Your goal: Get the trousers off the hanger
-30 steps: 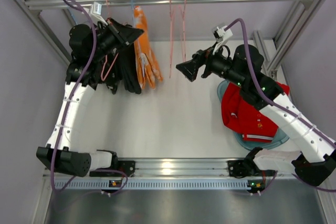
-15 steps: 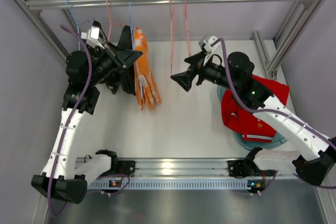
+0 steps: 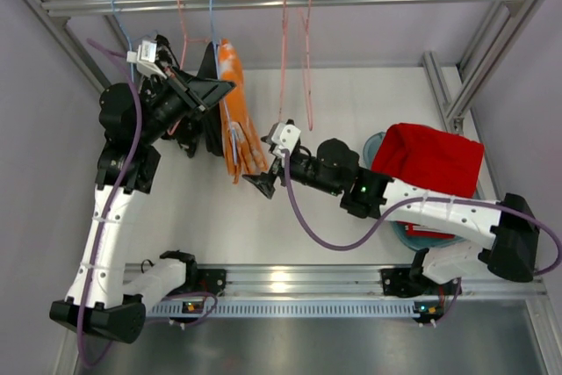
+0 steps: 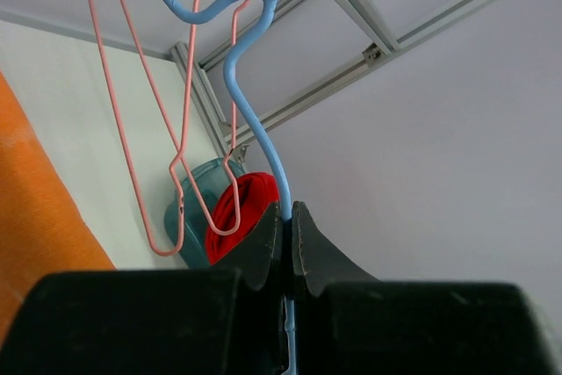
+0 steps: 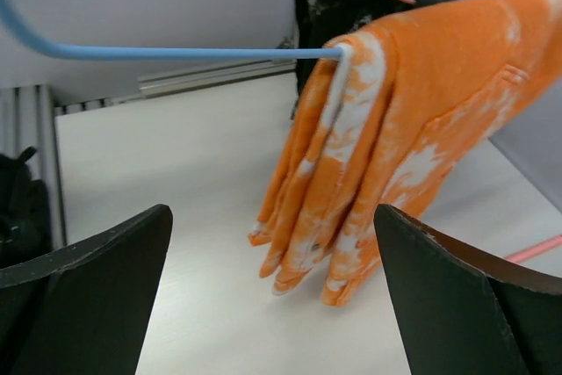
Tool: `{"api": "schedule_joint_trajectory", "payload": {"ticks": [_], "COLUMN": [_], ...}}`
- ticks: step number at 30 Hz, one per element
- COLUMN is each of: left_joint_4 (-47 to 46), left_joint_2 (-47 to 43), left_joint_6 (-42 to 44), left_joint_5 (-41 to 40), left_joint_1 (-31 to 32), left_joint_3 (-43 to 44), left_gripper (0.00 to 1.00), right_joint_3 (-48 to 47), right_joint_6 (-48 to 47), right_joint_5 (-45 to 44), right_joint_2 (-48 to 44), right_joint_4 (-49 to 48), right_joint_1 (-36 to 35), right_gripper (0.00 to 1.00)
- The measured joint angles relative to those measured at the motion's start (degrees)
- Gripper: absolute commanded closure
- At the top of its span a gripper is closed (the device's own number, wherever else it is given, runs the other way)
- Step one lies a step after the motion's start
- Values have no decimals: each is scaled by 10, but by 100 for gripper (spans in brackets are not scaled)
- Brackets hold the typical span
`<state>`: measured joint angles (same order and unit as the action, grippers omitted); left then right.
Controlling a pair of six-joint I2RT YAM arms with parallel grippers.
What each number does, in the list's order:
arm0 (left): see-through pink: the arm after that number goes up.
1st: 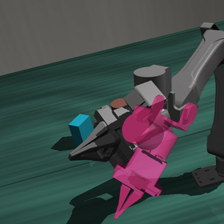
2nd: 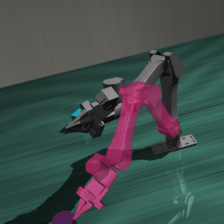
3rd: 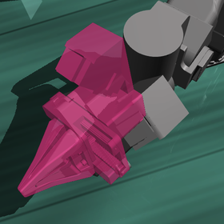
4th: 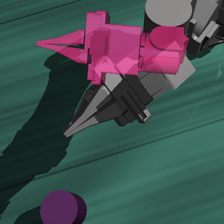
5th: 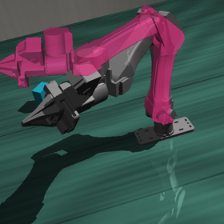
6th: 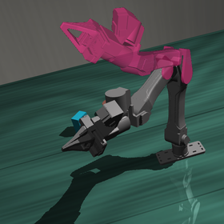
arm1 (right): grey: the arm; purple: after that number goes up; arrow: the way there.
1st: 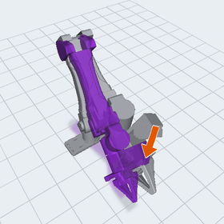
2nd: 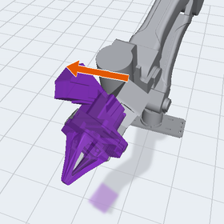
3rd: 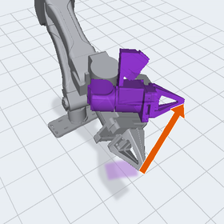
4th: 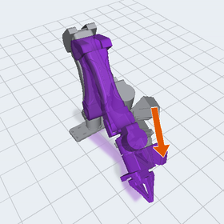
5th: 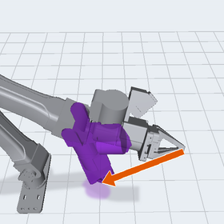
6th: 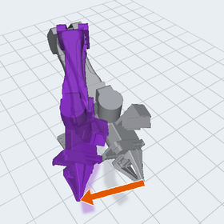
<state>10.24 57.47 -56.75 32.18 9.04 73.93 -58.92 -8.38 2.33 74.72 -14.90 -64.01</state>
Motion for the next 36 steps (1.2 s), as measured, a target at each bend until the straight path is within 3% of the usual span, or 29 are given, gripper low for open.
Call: {"api": "schedule_joint_trajectory", "payload": {"ticks": [12, 19, 25, 36], "left_joint_4": [4, 5, 5, 1], "left_joint_2": [0, -1, -3, -3], "left_joint_6": [-4, -3, 0, -3], "left_joint_5": [3, 10, 8, 8], "left_joint_1": [0, 0, 0, -1], "left_joint_3": [5, 15, 15, 15], "left_gripper": [100, 100, 100, 100], "right_joint_3": [-50, -69, -70, -129], "right_joint_6": [-6, -4, 0, -1], "right_joint_5": [-85, -101, -98, -100], "right_joint_2": [86, 122, 126, 163], "right_joint_4": [-94, -100, -103, -93], "right_joint_1": [7, 34, 54, 58], "right_gripper": [6, 23, 29, 23]}}
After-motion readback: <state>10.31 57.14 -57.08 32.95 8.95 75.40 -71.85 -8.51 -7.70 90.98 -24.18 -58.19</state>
